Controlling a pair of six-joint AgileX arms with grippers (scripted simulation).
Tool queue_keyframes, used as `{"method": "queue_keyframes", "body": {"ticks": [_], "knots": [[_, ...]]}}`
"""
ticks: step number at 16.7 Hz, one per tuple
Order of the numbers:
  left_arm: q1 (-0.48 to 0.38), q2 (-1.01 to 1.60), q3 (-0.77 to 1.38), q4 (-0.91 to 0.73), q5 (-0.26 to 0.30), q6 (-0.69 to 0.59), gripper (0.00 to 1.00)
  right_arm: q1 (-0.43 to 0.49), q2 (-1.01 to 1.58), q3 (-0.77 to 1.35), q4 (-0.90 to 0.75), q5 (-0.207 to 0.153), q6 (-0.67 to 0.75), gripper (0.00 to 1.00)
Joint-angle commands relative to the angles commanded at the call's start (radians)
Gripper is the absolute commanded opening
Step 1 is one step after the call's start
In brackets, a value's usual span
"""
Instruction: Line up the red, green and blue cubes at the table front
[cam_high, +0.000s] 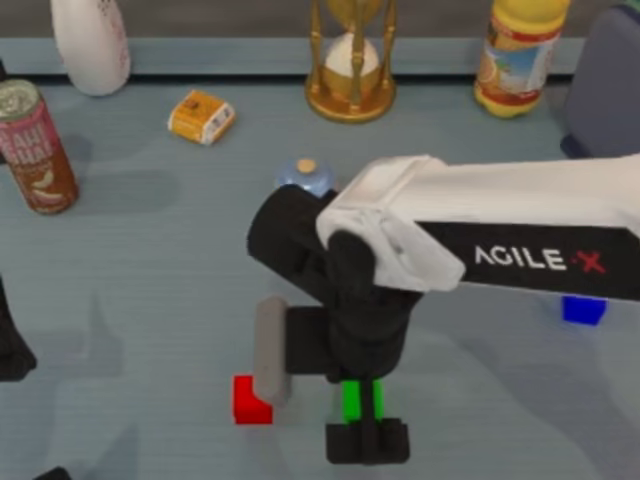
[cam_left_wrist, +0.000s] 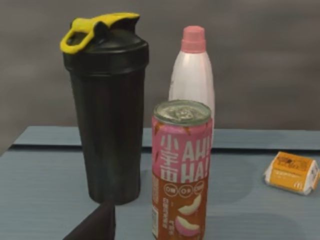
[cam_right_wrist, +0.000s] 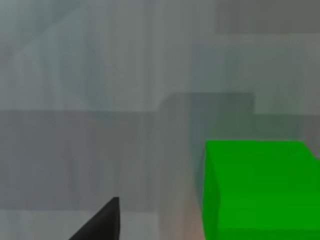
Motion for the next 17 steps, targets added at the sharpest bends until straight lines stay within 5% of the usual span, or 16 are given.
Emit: {"method": "queue_keyframes", "body": {"ticks": [7,13,17], "knots": [[0.000,0.000,0.000,0.000,0.000,0.000,1.00,0.002,-0.069,0.153,-0.228,-0.001,-0.003,1.00],[0.000,0.000,0.000,0.000,0.000,0.000,1.00,-0.009,-0.071,0.155,-0.232,0.000,0.011,1.00],[0.000,0.000,0.000,0.000,0.000,0.000,1.00,-0.100,-0.078,0.136,-0.219,0.002,0.160,1.00]]}}
